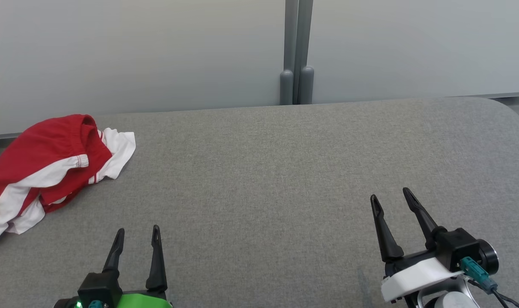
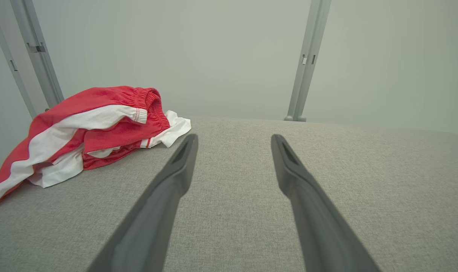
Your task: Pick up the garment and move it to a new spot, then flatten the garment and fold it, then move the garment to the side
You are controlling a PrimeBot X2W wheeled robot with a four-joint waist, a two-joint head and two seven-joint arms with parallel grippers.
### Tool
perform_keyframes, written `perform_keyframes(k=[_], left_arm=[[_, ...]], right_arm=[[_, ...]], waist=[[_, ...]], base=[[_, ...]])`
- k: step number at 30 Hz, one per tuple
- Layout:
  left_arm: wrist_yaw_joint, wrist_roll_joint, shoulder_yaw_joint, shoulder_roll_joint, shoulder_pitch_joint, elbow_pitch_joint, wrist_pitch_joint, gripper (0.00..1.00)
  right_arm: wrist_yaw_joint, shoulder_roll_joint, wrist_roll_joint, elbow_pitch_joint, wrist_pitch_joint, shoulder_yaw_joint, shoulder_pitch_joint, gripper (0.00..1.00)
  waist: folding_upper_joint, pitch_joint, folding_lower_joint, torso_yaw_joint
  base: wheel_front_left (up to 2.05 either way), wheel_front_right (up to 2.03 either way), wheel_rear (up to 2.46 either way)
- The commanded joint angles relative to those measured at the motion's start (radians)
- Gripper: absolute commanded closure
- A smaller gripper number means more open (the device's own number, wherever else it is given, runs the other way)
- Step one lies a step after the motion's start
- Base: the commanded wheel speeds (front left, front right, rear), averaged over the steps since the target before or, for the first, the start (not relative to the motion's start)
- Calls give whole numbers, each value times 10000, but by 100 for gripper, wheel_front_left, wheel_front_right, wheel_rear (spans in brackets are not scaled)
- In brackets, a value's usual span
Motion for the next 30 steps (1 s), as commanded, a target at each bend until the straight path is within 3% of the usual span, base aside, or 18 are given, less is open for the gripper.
perform_keyframes(k=[1,23,30], left_arm=[[41,-60,21,64,93,3,-26,0],[111,-231,-102,211,-21,113,23,0],[152,-295,-119,261,-161,37,55,0]], right_arm=[[4,-49,-1,68,-31,3,-20,0],[4,-49,38,165,-31,-83,-76,0],[4,-44,-25,39,-31,-210,-19,0]], waist=[[42,1,0,5],[42,-14,0,56],[42,26,0,609]], base=[[0,0,0],[0,0,0],[0,0,0]])
